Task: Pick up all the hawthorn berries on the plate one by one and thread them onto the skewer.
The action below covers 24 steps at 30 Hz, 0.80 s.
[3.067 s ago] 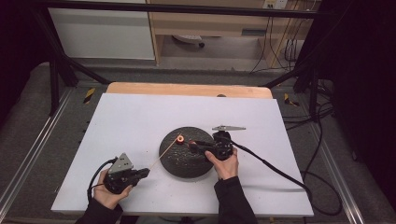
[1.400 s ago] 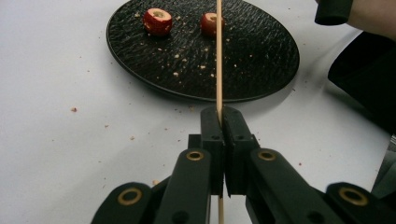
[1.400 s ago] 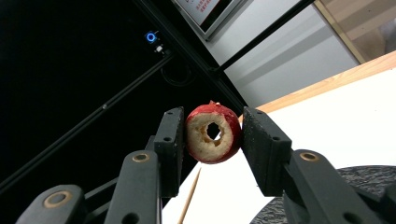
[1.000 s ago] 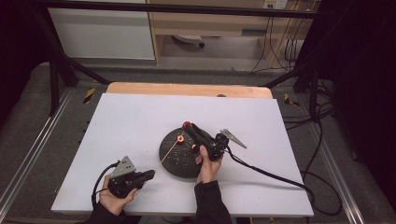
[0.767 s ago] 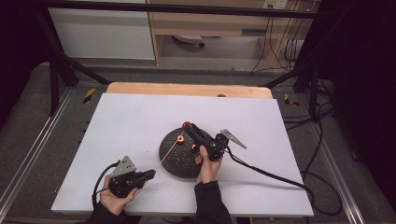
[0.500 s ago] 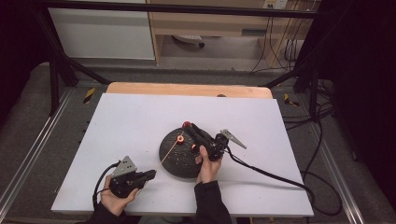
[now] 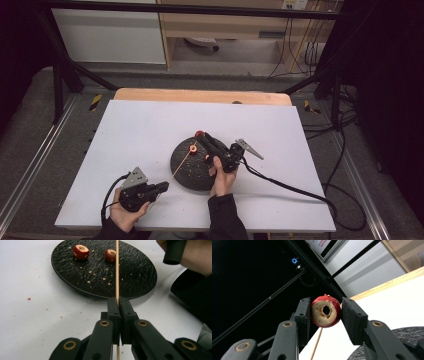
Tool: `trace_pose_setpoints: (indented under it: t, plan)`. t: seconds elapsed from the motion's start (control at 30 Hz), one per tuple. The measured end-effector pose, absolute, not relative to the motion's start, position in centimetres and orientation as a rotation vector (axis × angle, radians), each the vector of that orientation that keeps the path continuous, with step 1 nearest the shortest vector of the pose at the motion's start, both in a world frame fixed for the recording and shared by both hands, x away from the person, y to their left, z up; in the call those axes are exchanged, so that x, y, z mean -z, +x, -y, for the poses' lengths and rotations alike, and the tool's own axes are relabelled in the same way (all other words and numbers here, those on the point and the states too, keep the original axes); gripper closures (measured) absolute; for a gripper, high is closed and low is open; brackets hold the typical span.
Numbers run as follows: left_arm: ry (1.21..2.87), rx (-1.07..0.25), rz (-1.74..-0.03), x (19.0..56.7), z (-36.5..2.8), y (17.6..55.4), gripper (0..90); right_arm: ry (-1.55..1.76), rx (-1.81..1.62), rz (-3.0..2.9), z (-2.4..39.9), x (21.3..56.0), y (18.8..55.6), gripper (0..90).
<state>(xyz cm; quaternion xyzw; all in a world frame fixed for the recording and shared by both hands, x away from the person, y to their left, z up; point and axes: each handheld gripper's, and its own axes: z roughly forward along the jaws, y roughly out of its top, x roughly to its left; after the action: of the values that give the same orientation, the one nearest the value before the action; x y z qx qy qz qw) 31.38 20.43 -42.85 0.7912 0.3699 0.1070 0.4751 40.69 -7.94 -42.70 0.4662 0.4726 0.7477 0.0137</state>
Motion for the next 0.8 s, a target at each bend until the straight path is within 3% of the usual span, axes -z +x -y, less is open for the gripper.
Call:
trace_pose_setpoints:
  t: [0.8]
  plan:
    - [1.895,-0.304,-0.962,41.3,-17.3,32.8,88.5,1.463,-2.347,-1.514,7.9,42.8,40.5,60.9]
